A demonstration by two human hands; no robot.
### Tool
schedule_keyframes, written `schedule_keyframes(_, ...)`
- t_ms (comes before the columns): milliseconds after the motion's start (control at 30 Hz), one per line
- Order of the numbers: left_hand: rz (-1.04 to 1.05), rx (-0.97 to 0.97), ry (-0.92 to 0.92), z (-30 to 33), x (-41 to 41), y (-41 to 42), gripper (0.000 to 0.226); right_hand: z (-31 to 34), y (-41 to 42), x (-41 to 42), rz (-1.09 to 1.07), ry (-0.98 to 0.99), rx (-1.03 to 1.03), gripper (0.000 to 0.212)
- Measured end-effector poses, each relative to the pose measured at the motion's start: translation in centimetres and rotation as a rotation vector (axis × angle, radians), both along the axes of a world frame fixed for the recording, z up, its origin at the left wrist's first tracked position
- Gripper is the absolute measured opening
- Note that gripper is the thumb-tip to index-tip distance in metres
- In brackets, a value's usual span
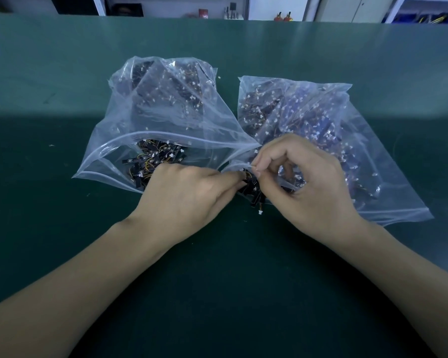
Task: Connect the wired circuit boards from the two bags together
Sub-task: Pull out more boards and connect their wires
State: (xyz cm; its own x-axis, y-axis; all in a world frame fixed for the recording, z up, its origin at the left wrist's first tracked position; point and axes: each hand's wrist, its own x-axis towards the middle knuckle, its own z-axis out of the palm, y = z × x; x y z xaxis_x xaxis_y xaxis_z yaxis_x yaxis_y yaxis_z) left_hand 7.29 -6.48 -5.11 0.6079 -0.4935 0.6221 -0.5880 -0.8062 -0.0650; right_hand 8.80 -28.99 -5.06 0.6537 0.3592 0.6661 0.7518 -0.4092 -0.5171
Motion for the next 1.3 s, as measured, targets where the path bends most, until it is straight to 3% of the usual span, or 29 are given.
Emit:
schedule_keyframes(167,0.032,-0.187,0.081,0.4,-0.2,0.6,0.021,-0.1,0.1,-0.2,-0.008,0.005,-0.028,0.019)
schedule_keyframes(367,0.346,-0.159,0.248,0.0,1.5,3.8,0.031,0.0,0.1,-0.3,-0.02,0.018,-0.039,0.021)
schedule_keyframes(533,0.348,-0.134,0.41,0.5,2.5,6.0,0.049,0.0,0.1,-0.4,-0.032,0.013,-0.058,0.02)
schedule_keyframes(700,0.331,-0.084,0.489,1.3,2.2,6.1,0.038,0.1,0.1,-0.5,-0.049,0.011,-0.081,0.019)
schedule_keyframes(933,0.294,-0.093,0.428,1.6,1.7,5.5,0.027,0.1,0.1,-0.5,-0.058,0.006,-0.097,0.02)
schedule_keyframes(1067,0.255,-0.118,0.296,1.5,1.5,5.0,0.021,0.0,0.1,-0.5,-0.069,0.006,-0.102,0.02)
schedule_keyframes(1300,0.023,-0.219,0.078,1.7,0.5,3.3,0.019,0.0,0.1,-0.7,-0.083,0.066,-0.105,0.021)
